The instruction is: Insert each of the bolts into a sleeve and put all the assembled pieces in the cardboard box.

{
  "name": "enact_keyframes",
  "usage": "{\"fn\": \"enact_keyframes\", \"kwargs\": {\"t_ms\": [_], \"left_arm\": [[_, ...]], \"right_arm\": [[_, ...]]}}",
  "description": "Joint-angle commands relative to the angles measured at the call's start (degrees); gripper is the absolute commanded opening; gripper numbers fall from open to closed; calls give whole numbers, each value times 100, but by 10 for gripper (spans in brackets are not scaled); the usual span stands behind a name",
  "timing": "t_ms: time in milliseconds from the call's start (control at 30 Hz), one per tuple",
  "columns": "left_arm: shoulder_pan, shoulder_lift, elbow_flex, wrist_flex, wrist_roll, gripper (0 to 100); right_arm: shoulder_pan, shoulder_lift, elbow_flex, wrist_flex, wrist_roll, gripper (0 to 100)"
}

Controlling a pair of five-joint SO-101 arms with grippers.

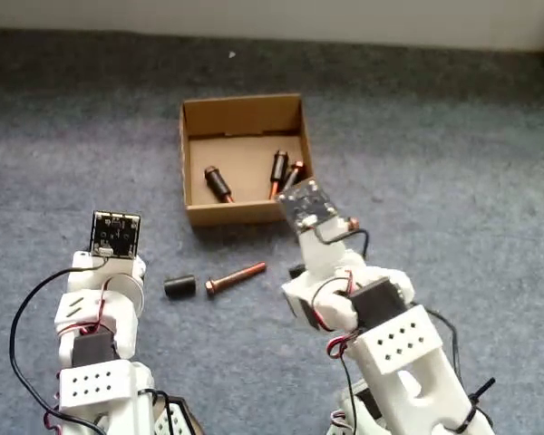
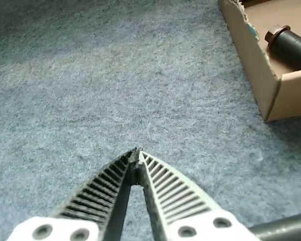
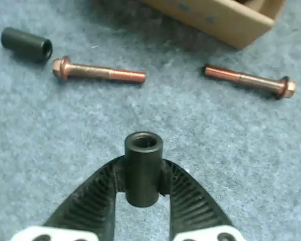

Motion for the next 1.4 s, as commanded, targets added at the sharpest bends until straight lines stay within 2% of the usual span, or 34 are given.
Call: {"fn": "enact_keyframes", "kwargs": {"t_ms": [0, 200, 433, 733, 1100, 1233, 1367], "left_arm": [[13, -48, 22, -97, -18, 14], [4, -48, 22, -97, -18, 14], [4, -48, -4, -97, -18, 14], [66, -48, -136, -79, -18, 14], [936, 13, -1473, 1108, -18, 14], [1710, 22, -2281, 1679, -18, 14], [2527, 154, -3029, 2136, -18, 14]], "right_arm": [[760, -365, 101, -382, -264, 5], [2009, -971, 1095, -1297, -651, 5], [2747, -2132, 2211, -1807, -659, 5], [3486, -3415, 3785, -2967, -668, 5], [3547, -4769, 4796, -3257, -668, 5], [3574, -5165, 4998, -3248, -668, 5], [3908, -5182, 4989, -3248, -668, 5]]}}
